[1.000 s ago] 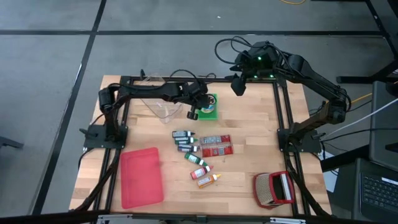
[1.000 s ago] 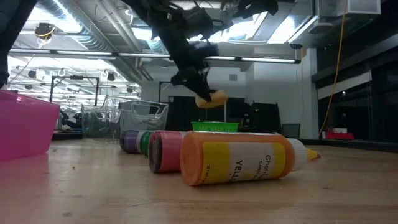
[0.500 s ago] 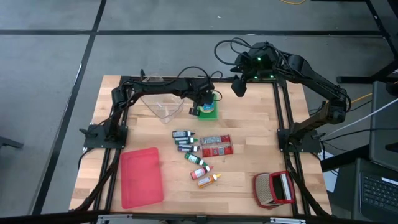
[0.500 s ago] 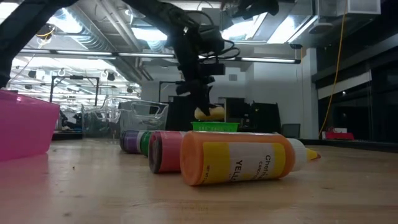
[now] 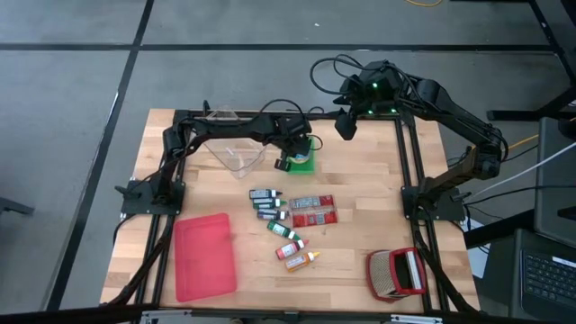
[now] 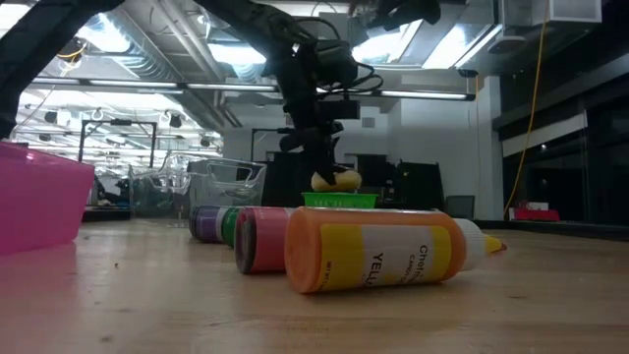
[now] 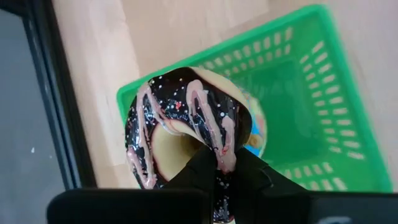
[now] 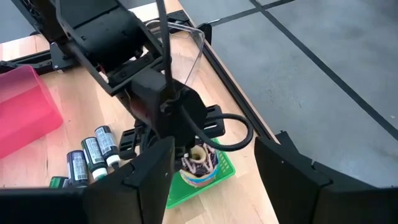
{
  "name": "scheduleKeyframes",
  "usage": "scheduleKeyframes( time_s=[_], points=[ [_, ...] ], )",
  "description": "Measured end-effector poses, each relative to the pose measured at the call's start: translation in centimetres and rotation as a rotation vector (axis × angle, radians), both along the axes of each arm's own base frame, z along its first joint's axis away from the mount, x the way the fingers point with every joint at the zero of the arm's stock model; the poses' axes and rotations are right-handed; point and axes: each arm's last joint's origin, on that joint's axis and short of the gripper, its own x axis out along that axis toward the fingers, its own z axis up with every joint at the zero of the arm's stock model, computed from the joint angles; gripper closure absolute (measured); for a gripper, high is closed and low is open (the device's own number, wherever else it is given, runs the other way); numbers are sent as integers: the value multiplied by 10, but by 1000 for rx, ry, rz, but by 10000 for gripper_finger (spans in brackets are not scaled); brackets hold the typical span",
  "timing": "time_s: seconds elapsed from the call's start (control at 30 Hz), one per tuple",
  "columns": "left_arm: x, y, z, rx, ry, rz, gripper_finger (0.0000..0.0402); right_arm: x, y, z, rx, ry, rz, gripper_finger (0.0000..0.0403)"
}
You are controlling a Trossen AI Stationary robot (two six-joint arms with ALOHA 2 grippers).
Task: Pick & Place Food Item
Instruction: Put the black donut into the green basket
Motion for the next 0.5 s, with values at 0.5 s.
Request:
scheduleKeyframes(
  time_s=[0.5],
  points=[
    [2,-3,-5,0,14,5,356,0,0,0,8,-2,4,176]
  ],
)
